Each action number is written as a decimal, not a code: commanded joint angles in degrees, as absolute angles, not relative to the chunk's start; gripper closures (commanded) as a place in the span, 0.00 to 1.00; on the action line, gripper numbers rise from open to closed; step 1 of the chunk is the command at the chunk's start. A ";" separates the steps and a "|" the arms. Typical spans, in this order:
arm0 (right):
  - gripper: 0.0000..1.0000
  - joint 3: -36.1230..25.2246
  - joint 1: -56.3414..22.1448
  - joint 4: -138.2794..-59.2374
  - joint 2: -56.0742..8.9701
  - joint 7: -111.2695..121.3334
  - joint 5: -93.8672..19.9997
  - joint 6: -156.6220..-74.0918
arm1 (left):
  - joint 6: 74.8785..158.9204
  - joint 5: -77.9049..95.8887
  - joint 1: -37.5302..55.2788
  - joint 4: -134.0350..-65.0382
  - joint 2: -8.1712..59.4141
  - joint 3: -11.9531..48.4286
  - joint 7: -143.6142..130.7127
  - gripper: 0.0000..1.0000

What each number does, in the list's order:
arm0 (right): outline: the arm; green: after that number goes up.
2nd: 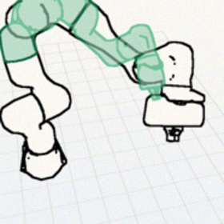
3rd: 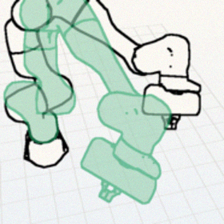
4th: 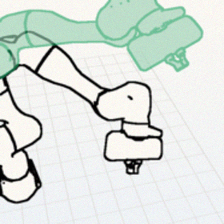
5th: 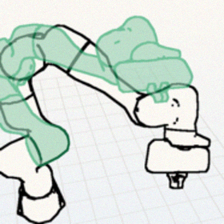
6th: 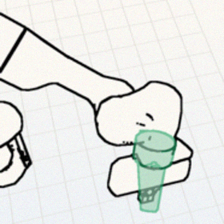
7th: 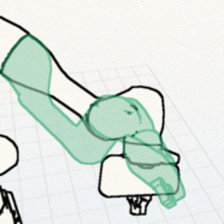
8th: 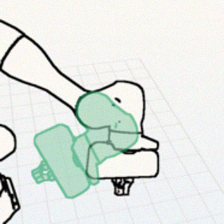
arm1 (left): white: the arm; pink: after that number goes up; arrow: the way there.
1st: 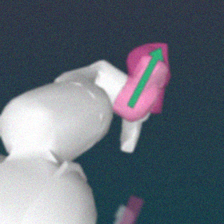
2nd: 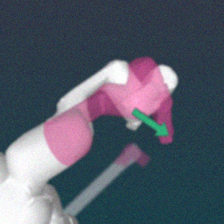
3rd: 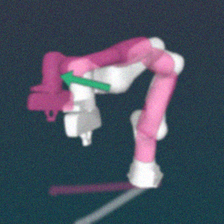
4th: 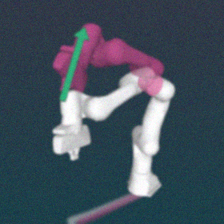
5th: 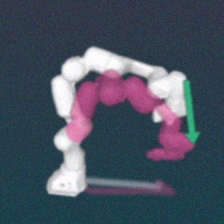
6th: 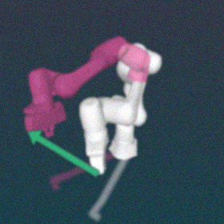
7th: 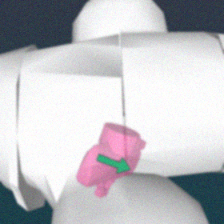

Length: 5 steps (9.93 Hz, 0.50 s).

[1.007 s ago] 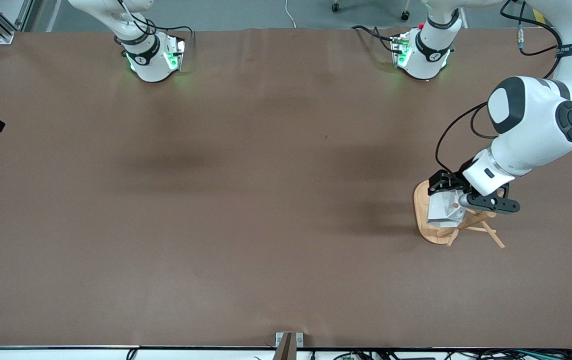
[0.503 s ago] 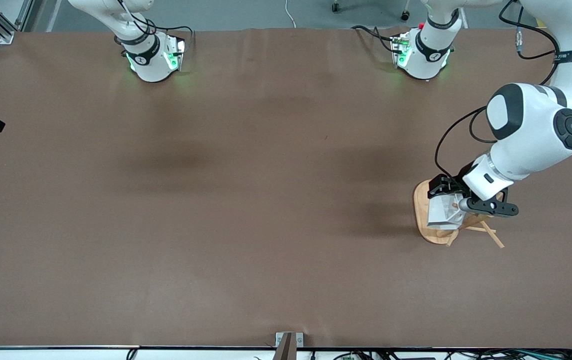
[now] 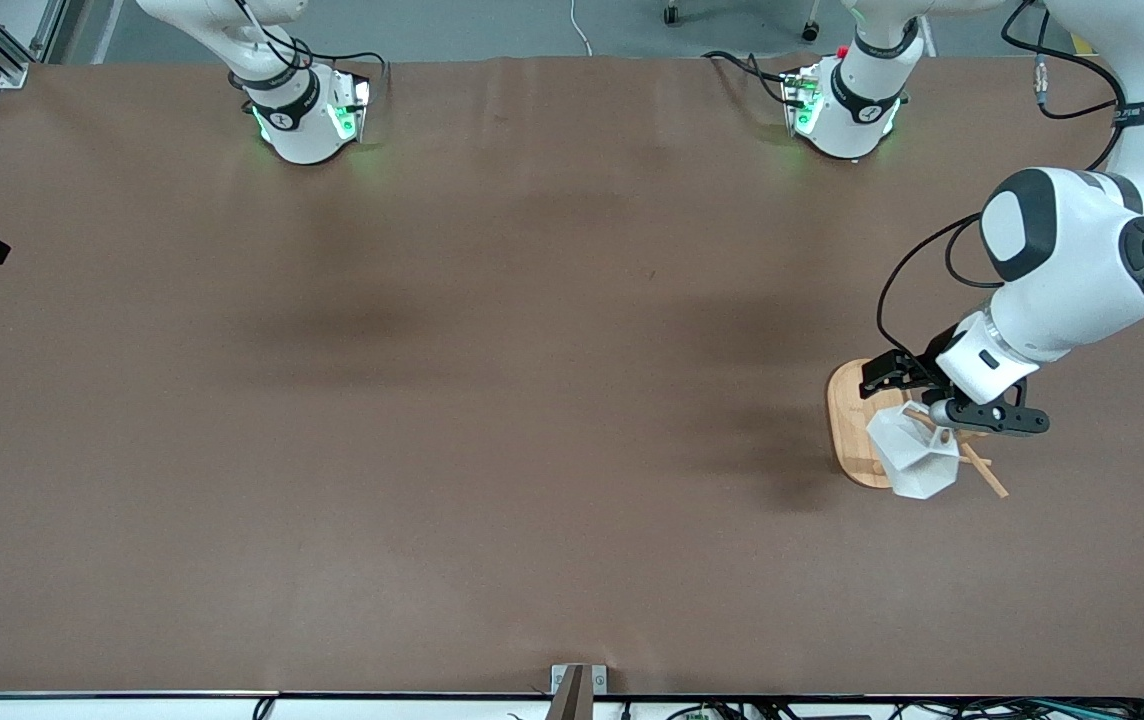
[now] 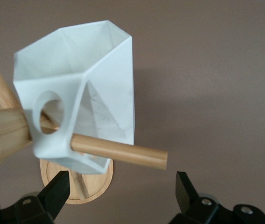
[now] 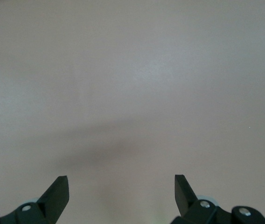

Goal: Hang cup on rack
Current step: 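Slide the cup hole onto a rack peg and open the left gripper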

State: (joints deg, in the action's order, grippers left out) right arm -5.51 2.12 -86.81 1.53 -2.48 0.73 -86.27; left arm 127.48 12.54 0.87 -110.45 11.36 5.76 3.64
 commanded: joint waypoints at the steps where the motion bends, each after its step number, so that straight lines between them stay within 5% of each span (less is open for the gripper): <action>1: 0.00 -5.01 2.72 -85.96 1.23 -1.85 1.67 -85.52 | 122.38 12.48 1.31 -110.32 7.75 5.71 -0.07 0.00; 5: 0.00 -5.10 2.90 -85.96 1.23 -1.85 1.67 -85.52 | 107.53 4.60 1.05 -102.24 2.73 5.27 -0.97 0.00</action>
State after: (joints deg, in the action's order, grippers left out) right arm -5.62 2.14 -86.78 1.49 -2.48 0.73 -86.26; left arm 111.45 8.19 0.99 -104.13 2.97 5.57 -1.09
